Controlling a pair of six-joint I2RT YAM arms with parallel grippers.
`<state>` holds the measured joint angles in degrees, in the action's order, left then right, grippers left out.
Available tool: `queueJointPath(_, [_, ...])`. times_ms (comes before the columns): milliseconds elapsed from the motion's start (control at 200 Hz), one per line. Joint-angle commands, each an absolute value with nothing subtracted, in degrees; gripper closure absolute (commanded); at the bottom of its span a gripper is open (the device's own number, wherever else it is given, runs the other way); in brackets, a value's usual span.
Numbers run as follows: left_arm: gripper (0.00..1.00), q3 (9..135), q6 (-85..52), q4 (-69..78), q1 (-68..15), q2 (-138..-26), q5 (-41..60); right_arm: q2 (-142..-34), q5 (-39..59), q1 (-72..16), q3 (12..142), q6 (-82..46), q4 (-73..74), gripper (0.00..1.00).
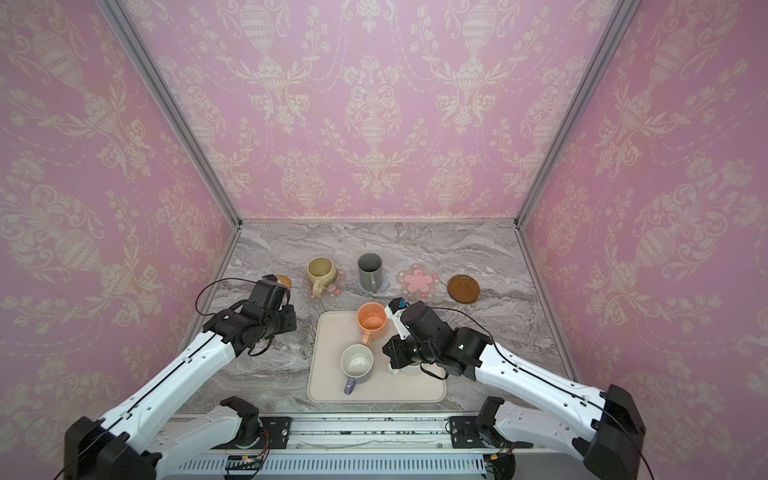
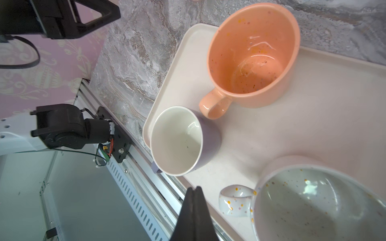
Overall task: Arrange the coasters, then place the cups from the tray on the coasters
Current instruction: 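Pull the left gripper back while the right gripper reaches toward the white mug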
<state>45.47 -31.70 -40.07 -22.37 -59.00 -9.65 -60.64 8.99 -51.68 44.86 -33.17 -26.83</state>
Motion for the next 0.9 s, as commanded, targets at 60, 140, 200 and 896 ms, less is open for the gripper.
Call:
queueJointPath(60, [0.57,44.8,-32.6,-42.9,-22.9,-57.5,-12.3,-64.1,1.3,-53.9,48.9,-31.3,-33.2,1.0])
queueJointPath(140, [0.57,44.9,-32.6,-42.8,-22.9,-57.3,-12.4,-66.6,-0.5,-55.4,50.2,-30.6,-35.0,1.0])
queueJointPath(200, [0.57,44.8,-32.5,-42.7,-22.9,-57.4,-12.2,-68.4,-1.8,-56.4,51.0,-30.5,-35.7,1.0])
queueJointPath(896, [0.56,43.9,-32.8,-42.6,-22.9,-56.3,-11.9,-78.1,-7.2,-61.1,54.7,-29.9,-41.5,1.0])
